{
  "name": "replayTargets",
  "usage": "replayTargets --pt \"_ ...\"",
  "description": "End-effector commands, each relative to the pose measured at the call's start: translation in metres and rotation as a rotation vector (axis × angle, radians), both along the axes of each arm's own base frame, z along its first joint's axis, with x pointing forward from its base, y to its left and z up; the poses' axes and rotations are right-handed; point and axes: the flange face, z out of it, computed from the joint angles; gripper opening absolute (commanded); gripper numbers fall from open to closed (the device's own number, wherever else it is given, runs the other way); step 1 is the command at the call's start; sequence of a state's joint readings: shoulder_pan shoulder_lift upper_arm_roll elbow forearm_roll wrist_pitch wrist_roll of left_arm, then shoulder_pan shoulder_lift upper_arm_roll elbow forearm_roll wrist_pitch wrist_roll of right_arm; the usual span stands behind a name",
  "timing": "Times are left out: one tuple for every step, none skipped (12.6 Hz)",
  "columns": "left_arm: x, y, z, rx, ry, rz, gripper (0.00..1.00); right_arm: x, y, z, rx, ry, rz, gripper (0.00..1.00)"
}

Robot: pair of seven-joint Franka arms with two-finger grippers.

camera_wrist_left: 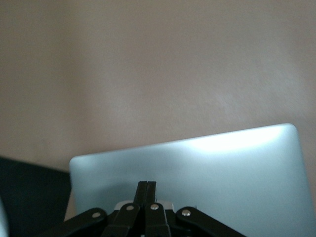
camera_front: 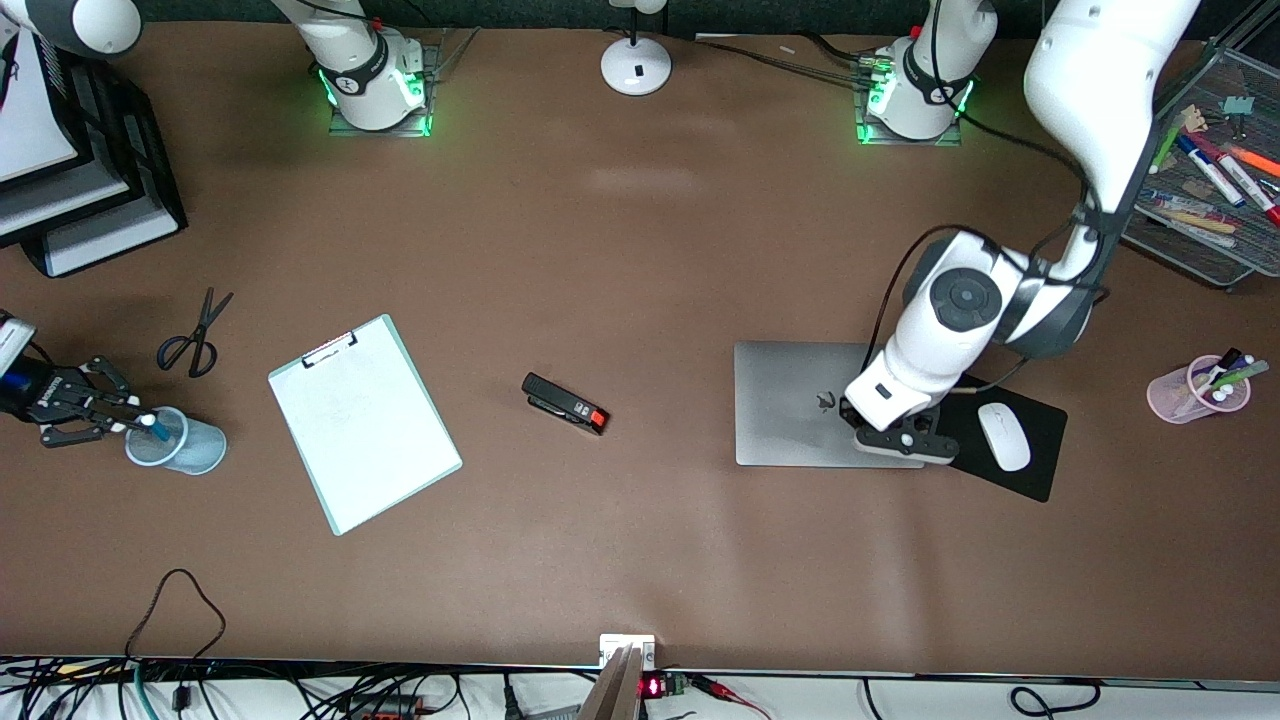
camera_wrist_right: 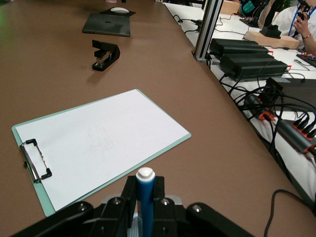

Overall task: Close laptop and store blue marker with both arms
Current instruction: 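Press the lid shut with the left gripper while the right gripper carries the marker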

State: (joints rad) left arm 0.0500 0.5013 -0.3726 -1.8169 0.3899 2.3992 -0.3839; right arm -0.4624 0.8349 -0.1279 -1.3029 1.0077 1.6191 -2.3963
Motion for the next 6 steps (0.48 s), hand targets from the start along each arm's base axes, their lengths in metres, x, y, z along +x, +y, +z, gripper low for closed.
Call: replayTargets --pt "-0.01 0.002 0.048 0.081 0.027 -0.047 0.03 0.005 -0.007 -0.011 0.021 -0.026 -0.007 0.11" --pt "-0.011 0.004 0.059 0.112 0.067 -0.05 0.04 0.004 -0.01 -0.015 0.021 -0.024 -0.013 0.11" --pt "-0.012 -0.002 0.077 0.122 0.097 -0.056 0.05 0.006 -0.012 -0.016 0.013 -0.027 -0.018 0.11" --pt "-0.012 -0.002 0.093 0.105 0.144 -0.046 0.07 0.009 -0.014 -0.016 -0.001 -0.045 -0.019 0.11" --pt "-0.01 0.001 0.108 0.084 0.188 -0.037 0.09 0.011 -0.016 -0.017 -0.014 -0.068 -0.01 0.11" --pt "-0.009 0.003 0.122 0.072 0.225 -0.049 0.14 0.011 -0.016 -0.019 -0.016 -0.069 -0.011 0.11"
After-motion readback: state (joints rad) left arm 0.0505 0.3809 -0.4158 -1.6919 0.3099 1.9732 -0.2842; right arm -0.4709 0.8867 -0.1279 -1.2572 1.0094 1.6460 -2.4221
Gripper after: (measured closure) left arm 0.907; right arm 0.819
